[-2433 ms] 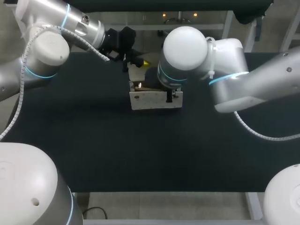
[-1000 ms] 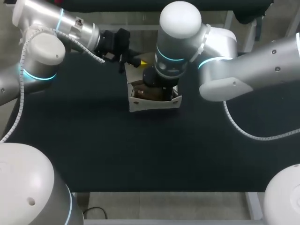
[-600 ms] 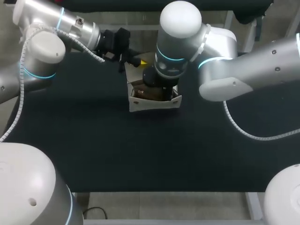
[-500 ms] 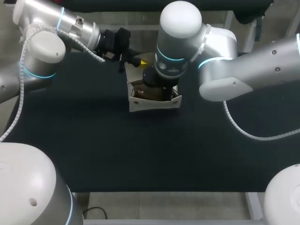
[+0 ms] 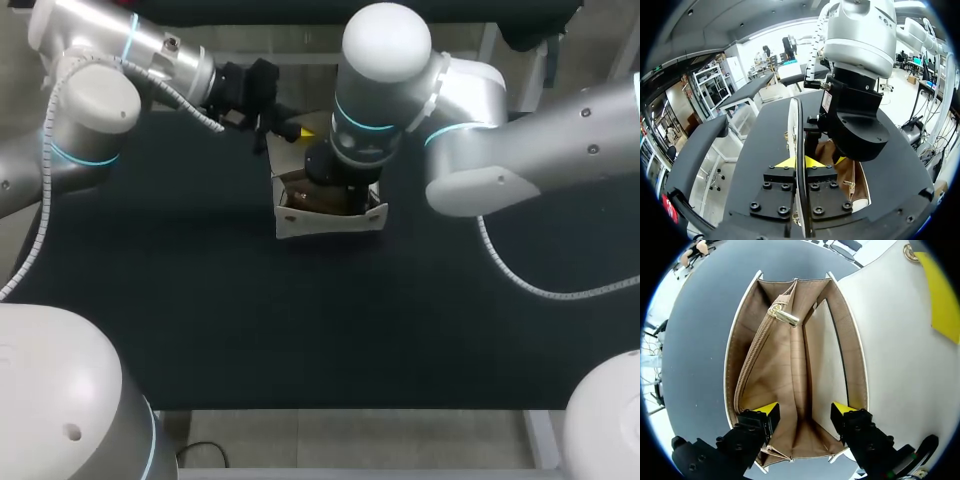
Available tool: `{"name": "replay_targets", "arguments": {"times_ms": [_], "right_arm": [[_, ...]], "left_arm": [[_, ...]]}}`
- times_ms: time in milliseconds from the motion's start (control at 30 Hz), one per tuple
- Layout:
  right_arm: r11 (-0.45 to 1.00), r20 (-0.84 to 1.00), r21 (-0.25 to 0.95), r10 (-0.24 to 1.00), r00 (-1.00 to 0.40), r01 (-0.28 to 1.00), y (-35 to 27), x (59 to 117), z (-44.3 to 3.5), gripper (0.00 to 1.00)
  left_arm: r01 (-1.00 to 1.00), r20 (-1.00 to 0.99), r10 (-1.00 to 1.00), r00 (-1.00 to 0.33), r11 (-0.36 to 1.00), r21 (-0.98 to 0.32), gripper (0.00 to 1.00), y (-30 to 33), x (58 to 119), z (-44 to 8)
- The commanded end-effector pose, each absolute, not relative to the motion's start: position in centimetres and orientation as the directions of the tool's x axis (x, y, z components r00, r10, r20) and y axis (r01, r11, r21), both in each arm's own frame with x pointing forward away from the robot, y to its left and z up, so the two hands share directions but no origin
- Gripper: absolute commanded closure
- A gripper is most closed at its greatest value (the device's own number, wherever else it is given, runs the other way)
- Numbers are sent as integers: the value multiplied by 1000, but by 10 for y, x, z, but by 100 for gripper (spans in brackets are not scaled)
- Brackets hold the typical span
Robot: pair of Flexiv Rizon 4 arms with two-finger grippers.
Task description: Pick up the bag, open it, inspect its contents, close it, and place it on the opposite side
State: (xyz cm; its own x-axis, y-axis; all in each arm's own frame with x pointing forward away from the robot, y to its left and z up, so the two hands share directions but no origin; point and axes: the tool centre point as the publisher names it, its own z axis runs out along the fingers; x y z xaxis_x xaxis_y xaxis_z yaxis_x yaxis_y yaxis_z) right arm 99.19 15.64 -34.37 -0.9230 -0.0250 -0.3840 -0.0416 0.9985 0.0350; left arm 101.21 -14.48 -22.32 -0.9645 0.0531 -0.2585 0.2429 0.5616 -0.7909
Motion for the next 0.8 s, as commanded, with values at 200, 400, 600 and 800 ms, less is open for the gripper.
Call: {"name": "replay_targets", "arguments": {"times_ms": [200,400,600,800], "right_arm": [[998,-390,37,-23,-920,-41,157,993,-348,0],[998,-391,38,-22,-920,-40,157,994,-348,0],[998,-400,41,-20,-916,-39,157,994,-344,25],[998,-439,47,-6,-898,-29,154,990,-332,47]], "left_arm": [[245,-261,54,-964,563,-790,100,-146,1010,-222],[246,-260,57,-964,565,-787,100,-147,1010,-223],[248,-263,58,-963,569,-784,100,-148,1010,-223],[254,-276,54,-960,585,-770,100,-149,1008,-222]]}}
